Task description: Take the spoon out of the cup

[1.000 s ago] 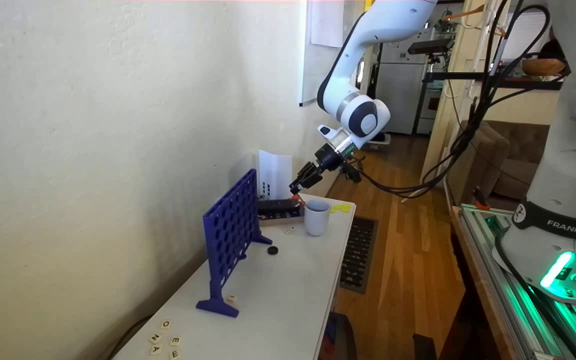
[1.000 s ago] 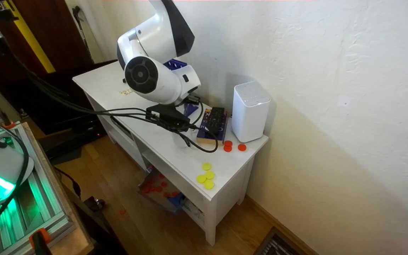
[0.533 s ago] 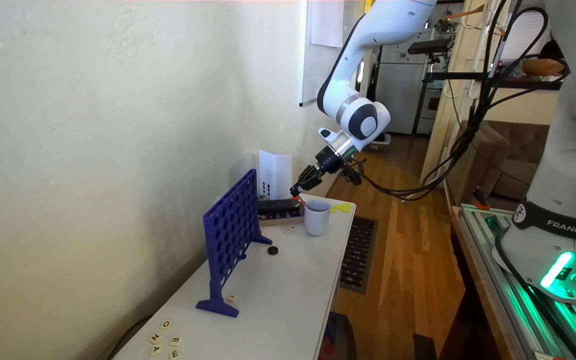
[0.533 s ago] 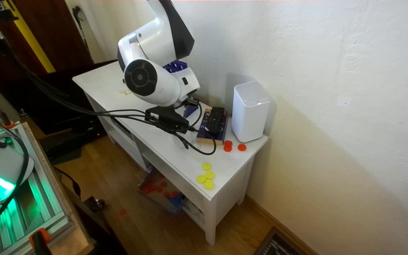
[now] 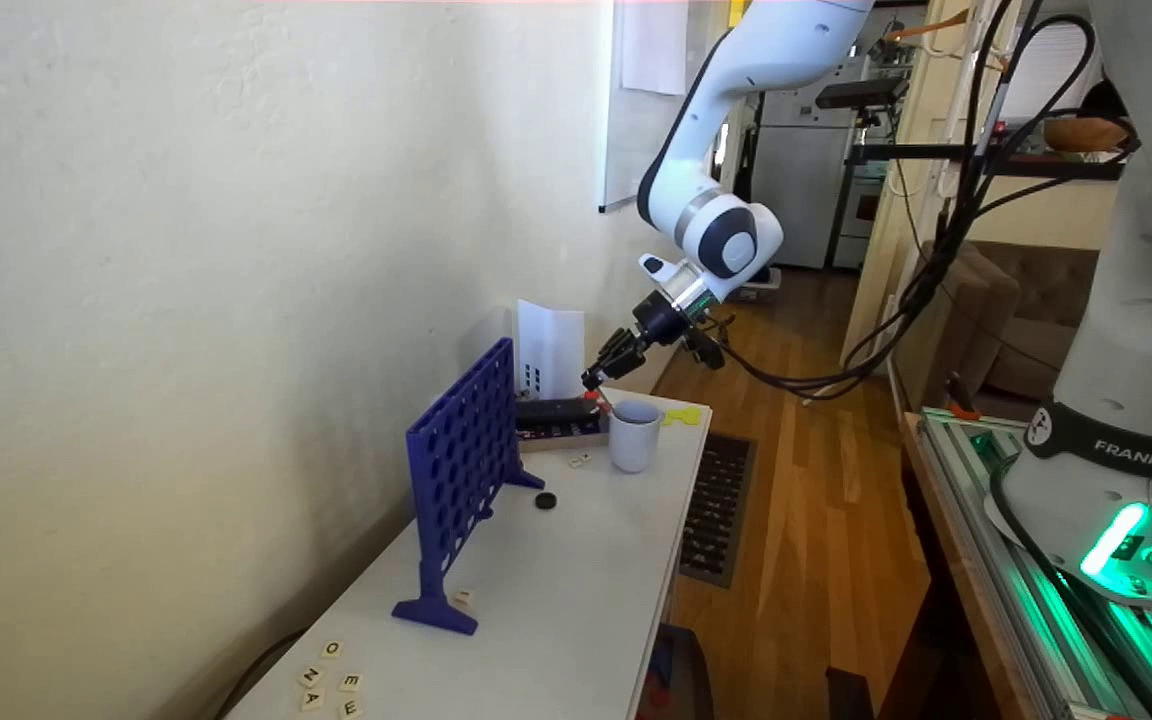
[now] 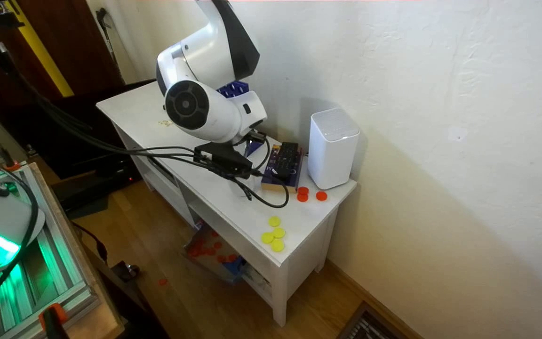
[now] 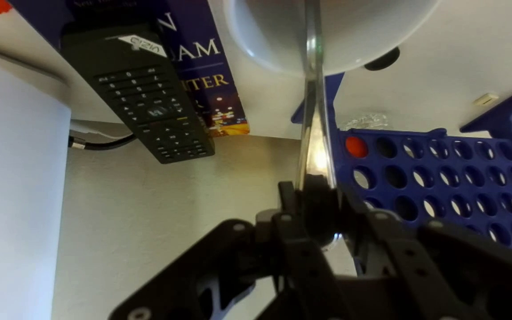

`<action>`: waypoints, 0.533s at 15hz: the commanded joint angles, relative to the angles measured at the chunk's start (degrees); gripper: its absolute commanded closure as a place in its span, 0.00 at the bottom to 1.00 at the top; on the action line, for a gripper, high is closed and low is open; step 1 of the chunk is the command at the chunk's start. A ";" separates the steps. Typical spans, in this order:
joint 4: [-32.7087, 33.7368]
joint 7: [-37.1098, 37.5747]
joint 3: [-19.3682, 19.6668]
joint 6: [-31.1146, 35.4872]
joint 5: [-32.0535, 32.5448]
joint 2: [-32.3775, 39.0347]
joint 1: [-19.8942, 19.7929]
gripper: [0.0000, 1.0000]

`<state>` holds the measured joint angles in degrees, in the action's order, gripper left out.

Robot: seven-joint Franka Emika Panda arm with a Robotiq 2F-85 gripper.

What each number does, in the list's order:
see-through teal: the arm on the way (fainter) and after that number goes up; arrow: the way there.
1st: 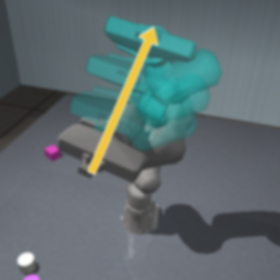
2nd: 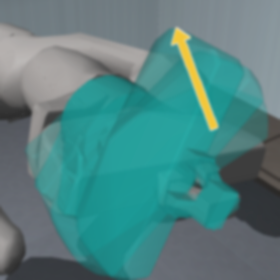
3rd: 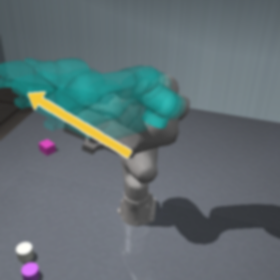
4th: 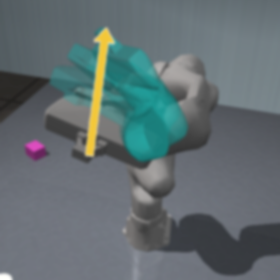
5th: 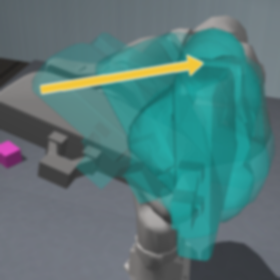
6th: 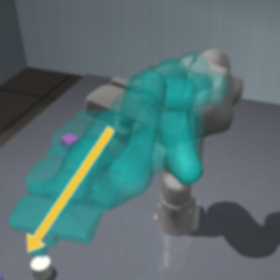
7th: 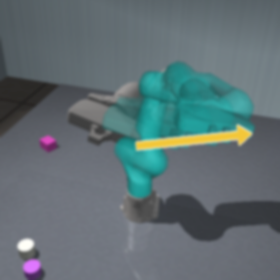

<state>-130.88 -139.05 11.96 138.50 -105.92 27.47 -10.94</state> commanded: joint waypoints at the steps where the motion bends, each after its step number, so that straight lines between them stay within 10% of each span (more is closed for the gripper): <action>1: -0.45 -1.80 1.09 -1.11 -1.46 -0.71 0.85 0.93; 8: -3.78 -0.92 1.72 -0.37 -1.18 -5.17 1.04 0.93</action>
<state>-131.65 -139.38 12.64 138.36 -105.92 26.09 -10.79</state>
